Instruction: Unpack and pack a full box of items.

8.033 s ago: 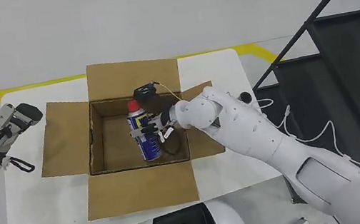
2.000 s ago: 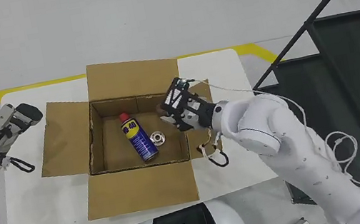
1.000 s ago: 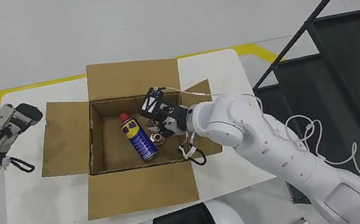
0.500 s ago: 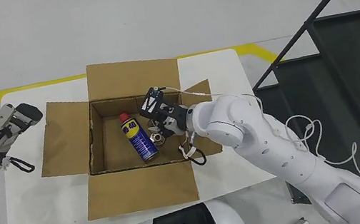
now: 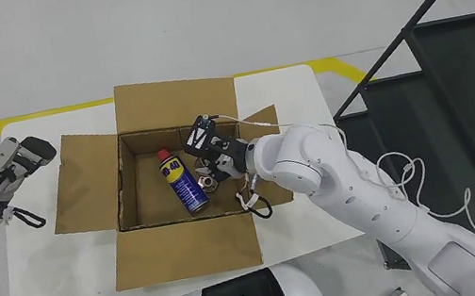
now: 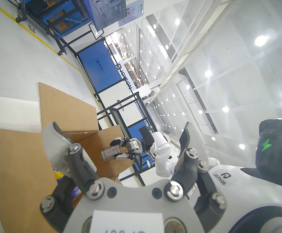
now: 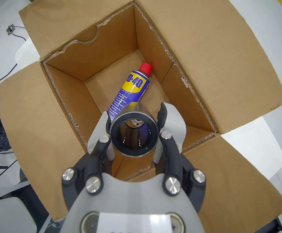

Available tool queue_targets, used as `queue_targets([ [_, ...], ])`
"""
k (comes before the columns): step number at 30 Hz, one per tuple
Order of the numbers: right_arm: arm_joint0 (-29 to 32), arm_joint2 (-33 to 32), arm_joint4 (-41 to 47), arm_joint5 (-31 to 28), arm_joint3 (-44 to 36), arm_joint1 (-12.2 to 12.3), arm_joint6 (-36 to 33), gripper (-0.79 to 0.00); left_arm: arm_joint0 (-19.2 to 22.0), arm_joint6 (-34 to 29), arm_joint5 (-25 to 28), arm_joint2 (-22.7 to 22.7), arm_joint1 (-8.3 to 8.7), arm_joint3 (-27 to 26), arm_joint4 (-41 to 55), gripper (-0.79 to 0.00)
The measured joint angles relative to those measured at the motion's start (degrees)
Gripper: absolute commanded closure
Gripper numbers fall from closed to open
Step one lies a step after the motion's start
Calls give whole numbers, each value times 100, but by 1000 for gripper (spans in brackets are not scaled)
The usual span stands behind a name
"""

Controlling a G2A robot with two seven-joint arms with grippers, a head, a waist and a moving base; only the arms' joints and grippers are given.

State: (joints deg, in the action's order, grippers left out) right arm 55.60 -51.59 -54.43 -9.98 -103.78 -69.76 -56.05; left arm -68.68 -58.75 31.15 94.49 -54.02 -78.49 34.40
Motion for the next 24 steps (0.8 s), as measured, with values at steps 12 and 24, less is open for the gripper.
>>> queue_targets([
  [12,-166,212,-67,-68,767,-77,187,0,0,0,0,0,0,0,0,-785],
  [24,-648,972,-707,598,1835,-400,598,0,0,0,0,0,0,0,0,-785],
])
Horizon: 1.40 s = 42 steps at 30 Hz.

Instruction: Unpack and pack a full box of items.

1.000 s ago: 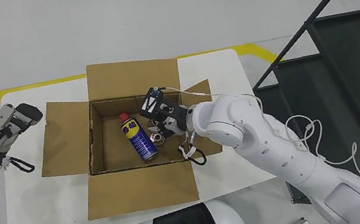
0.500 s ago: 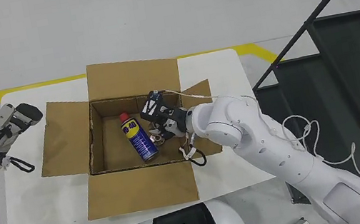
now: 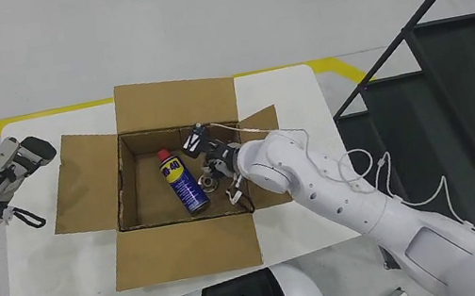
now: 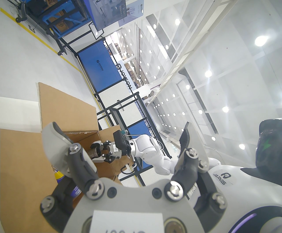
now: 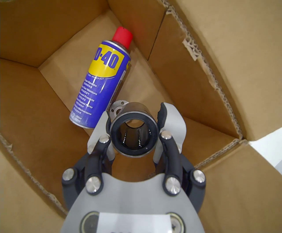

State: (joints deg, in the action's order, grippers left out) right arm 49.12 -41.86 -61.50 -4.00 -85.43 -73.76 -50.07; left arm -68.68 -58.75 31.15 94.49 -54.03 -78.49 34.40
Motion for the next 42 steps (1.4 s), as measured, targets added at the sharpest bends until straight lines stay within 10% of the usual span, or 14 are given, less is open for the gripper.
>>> queue_targets([
  [27,-753,782,71,640,1832,-785,401,0,0,0,0,0,0,0,0,-785],
  [31,-773,812,52,671,1978,-862,429,-145,0,0,0,0,0,0,0,-785],
  [34,-789,816,49,696,2069,-915,427,-785,0,0,0,0,0,0,0,-785],
  [42,-756,767,-28,738,2062,-1001,387,-785,0,0,0,0,0,0,0,-785],
])
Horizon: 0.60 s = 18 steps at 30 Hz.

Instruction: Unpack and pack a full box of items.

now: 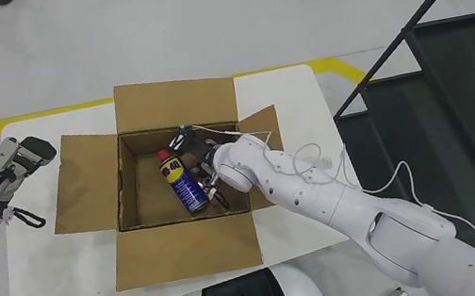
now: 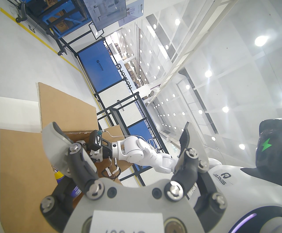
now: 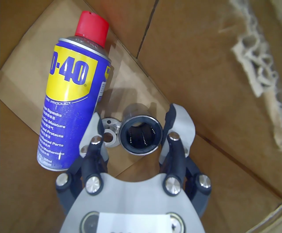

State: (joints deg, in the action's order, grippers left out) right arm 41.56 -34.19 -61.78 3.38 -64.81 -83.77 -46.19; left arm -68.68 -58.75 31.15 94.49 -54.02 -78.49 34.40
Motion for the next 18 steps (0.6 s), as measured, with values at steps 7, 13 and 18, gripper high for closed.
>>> queue_targets([
  [7,209,-217,-44,-188,-648,57,-146,-785,0,0,0,0,0,0,0,-785],
  [13,745,-807,163,-769,-1883,296,-425,-785,0,0,0,0,0,0,0,-785],
  [18,1339,-1430,465,-1279,-3107,511,-608,-785,0,0,0,0,0,0,0,-785],
])
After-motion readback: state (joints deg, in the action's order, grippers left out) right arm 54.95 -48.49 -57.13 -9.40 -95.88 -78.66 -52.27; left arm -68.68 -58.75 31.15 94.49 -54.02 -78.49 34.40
